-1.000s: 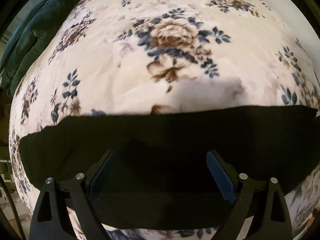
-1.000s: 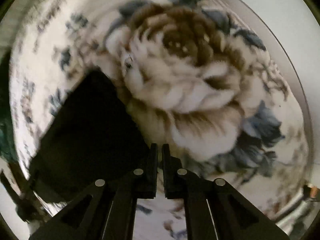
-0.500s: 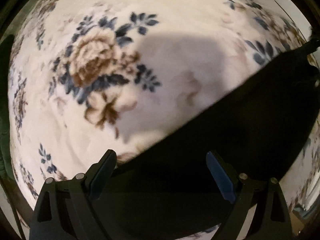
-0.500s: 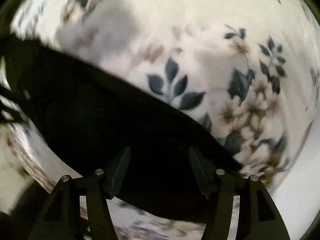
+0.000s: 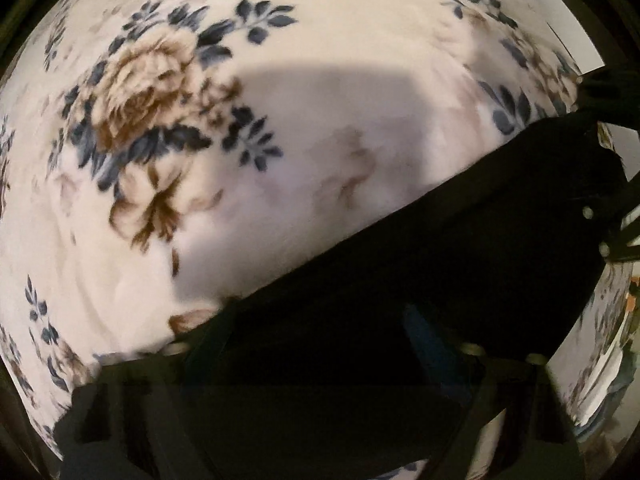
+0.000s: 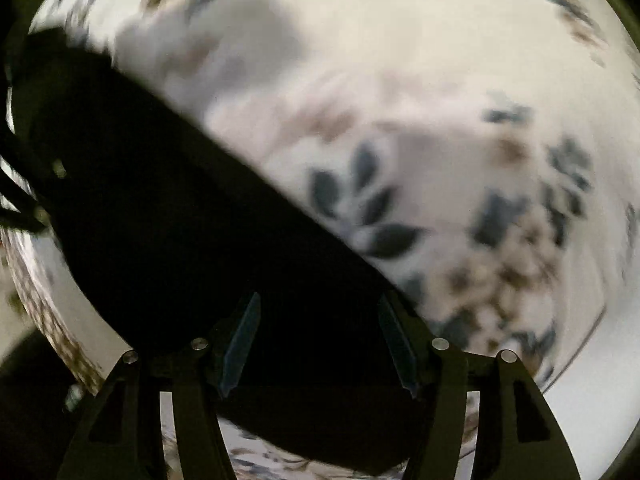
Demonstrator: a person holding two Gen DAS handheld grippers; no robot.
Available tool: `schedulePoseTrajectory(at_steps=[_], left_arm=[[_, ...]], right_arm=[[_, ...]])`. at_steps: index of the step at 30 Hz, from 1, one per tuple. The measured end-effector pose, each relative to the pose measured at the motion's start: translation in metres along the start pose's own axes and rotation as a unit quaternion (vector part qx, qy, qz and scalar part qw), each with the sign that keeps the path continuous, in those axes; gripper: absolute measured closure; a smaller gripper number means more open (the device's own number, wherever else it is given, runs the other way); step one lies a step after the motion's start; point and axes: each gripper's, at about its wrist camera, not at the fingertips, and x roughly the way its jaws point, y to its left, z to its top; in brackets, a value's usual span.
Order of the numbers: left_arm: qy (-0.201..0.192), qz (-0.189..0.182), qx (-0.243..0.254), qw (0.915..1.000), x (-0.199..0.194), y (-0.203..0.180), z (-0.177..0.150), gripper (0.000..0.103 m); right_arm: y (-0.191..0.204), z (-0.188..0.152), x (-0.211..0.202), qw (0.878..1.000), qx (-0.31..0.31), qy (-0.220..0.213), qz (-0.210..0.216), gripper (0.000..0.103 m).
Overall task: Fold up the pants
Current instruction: 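Grasp the folded trousers edge with both grippers and lift it again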
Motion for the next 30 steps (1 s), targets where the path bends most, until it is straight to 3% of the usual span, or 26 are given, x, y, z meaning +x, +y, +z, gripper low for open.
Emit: schedulePoseTrajectory(at_steps=[2,3,6,8,10,11,13,14,16,17,19,20,21,22,23,24,25,27,30], left_arm=[[0.000,0.017,0.016,0.9997,0.001,-0.006,0.002,0.073],[-0.007,0.029,0.022,0.9993,-0.001,-0.013,0.005,0.079],[-0.028,0.084,0.027,0.9957,-0.006,-0.010,0.015,0.084],[-0.008,0.056,-0.012,0.9983,0.003,0.008,0.023,0.081],[-0.012,0.048,-0.039,0.9980,-0.003,0.018,0.023,0.080],[-0.019,0.050,-0.051,0.9973,-0.010,0.022,0.020,0.073],[-0.042,0.041,-0.083,0.9948,-0.027,0.030,0.008,0.062],[-0.055,0.028,-0.105,0.9925,-0.035,0.033,0.000,0.057],[-0.070,0.006,-0.144,0.9870,-0.043,0.040,-0.014,0.053],[-0.078,-0.012,-0.173,0.9817,-0.045,0.043,-0.024,0.046],[-0.086,-0.033,-0.218,0.9715,-0.042,0.046,-0.044,0.029],[-0.082,-0.038,-0.237,0.9672,-0.037,0.045,-0.058,0.013],[-0.079,-0.036,-0.248,0.9650,-0.032,0.037,-0.072,0.006],[-0.075,-0.034,-0.259,0.9625,-0.025,0.032,-0.083,0.006],[-0.071,-0.035,-0.263,0.9614,-0.019,0.035,-0.085,0.005],[-0.071,-0.029,-0.266,0.9609,-0.014,0.032,-0.090,0.004],[-0.077,-0.020,-0.261,0.9621,-0.015,0.027,-0.092,0.004],[-0.091,0.005,-0.243,0.9657,-0.013,0.019,-0.096,0.003],[-0.095,0.025,-0.233,0.9674,-0.013,0.012,-0.096,0.003]], right_arm=[[0.004,-0.001,0.002,1.000,-0.006,-0.013,-0.006,0.086],[0.002,-0.002,-0.001,1.000,0.006,-0.022,-0.013,0.094],[-0.005,-0.012,-0.020,0.996,0.043,-0.073,-0.021,0.095],[-0.022,-0.024,-0.025,0.993,0.081,-0.084,0.002,0.094],[-0.035,-0.030,-0.013,0.992,0.111,-0.054,0.036,0.094],[-0.046,-0.036,-0.013,0.988,0.135,-0.059,0.045,0.093],[-0.074,-0.050,-0.021,0.968,0.214,-0.080,0.105,0.082],[-0.089,-0.063,-0.026,0.949,0.266,-0.097,0.141,0.076],[-0.115,-0.103,-0.039,0.901,0.366,-0.153,0.179,0.030],[-0.123,-0.125,-0.043,0.877,0.407,-0.176,0.184,0.024],[-0.131,-0.174,-0.037,0.827,0.480,-0.202,0.211,0.022],[-0.136,-0.202,-0.029,0.801,0.515,-0.205,0.224,0.022],[-0.129,-0.227,-0.018,0.772,0.551,-0.205,0.242,0.022],[-0.120,-0.249,-0.004,0.743,0.582,-0.204,0.261,0.022],[-0.099,-0.257,0.012,0.722,0.601,-0.208,0.273,0.022],[-0.089,-0.277,0.029,0.686,0.630,-0.223,0.287,0.019],[-0.055,-0.270,0.043,0.669,0.644,-0.231,0.291,0.011],[-0.036,-0.273,0.072,0.631,0.664,-0.247,0.314,0.010],[-0.002,-0.242,0.094,0.612,0.659,-0.276,0.339,0.009]])
